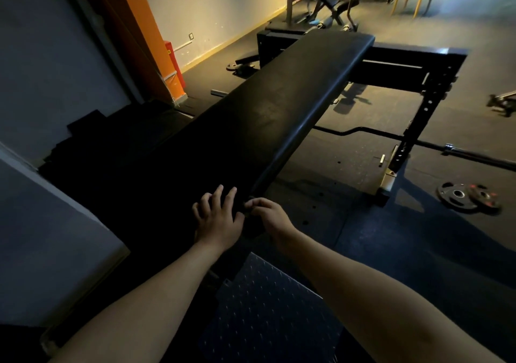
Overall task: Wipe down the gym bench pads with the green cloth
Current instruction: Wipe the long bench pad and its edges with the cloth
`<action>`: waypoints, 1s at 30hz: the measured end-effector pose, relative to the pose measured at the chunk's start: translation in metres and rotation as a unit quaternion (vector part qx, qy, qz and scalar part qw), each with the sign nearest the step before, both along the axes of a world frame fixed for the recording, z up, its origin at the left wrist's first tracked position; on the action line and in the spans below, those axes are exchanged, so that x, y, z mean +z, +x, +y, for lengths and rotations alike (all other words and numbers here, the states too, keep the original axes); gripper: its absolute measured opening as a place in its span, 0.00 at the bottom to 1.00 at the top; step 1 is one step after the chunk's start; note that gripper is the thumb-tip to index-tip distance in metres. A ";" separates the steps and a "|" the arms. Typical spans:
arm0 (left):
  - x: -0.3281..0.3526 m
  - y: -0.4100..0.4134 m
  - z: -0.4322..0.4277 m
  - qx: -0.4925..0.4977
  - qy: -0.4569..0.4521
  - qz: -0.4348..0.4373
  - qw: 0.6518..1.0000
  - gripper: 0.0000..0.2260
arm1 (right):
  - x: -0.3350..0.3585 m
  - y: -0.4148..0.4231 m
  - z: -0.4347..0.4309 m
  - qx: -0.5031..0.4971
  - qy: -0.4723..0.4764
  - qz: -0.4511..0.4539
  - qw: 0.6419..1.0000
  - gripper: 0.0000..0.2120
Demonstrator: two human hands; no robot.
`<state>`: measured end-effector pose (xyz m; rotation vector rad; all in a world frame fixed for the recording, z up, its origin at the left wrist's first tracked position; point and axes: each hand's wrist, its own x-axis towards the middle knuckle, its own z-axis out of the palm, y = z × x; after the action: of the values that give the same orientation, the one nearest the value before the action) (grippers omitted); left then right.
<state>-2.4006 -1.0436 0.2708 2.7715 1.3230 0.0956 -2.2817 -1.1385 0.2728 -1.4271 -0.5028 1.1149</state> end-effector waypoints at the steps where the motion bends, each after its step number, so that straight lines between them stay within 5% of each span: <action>1: 0.002 -0.002 -0.001 -0.014 -0.007 -0.004 1.000 0.28 | 0.003 0.000 -0.009 -0.022 0.000 0.011 1.000 0.10; 5: 0.002 -0.002 -0.013 -0.096 -0.058 -0.046 0.993 0.26 | 0.014 0.012 -0.021 -0.156 0.011 0.084 0.984 0.12; 9: 0.004 0.001 -0.044 -0.134 -0.079 -0.143 0.978 0.26 | 0.029 0.006 -0.032 -0.184 0.024 0.079 0.979 0.14; 12: -0.001 0.006 -0.065 -0.092 -0.191 -0.221 0.952 0.28 | 0.032 0.001 -0.042 -0.207 0.026 0.112 0.972 0.13; 16: -0.003 0.013 -0.079 0.059 -0.441 -0.372 0.815 0.22 | 0.025 0.002 -0.068 -0.244 0.028 0.131 0.960 0.13; 21: 0.001 0.031 -0.091 0.119 -0.483 -0.464 0.733 0.09 | 0.005 0.028 -0.083 -0.188 -0.083 -0.013 0.979 0.16; 27: -0.004 0.073 -0.113 0.121 -0.472 -0.434 0.758 0.09 | -0.001 0.087 -0.098 -0.121 -0.094 -0.020 0.988 0.21; 30: -0.009 0.105 -0.124 0.093 -0.506 -0.325 0.793 0.18 | 0.002 0.124 -0.109 -0.018 -0.061 0.035 0.997 0.23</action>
<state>-2.2956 -1.1677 0.2619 1.4889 0.9884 0.2373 -2.1576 -1.2470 0.2751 -1.4917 -0.3628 1.1798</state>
